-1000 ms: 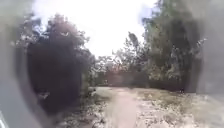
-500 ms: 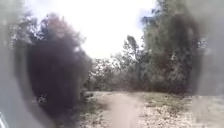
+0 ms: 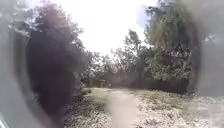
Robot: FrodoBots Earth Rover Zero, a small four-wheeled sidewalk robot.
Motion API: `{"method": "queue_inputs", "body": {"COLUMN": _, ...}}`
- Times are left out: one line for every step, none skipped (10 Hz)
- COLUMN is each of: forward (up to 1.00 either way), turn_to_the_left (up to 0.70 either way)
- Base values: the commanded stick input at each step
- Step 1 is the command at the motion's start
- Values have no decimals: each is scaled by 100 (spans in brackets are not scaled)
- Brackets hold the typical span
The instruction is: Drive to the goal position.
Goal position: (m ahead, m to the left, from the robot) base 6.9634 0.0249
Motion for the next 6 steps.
{"method": "queue_inputs", "body": {"forward": 70, "turn_to_the_left": 0}}
{"method": "queue_inputs", "body": {"forward": 70, "turn_to_the_left": 0}}
{"method": "queue_inputs", "body": {"forward": 70, "turn_to_the_left": 0}}
{"method": "queue_inputs", "body": {"forward": 70, "turn_to_the_left": 21}}
{"method": "queue_inputs", "body": {"forward": 70, "turn_to_the_left": 35}}
{"method": "queue_inputs", "body": {"forward": 70, "turn_to_the_left": 35}}
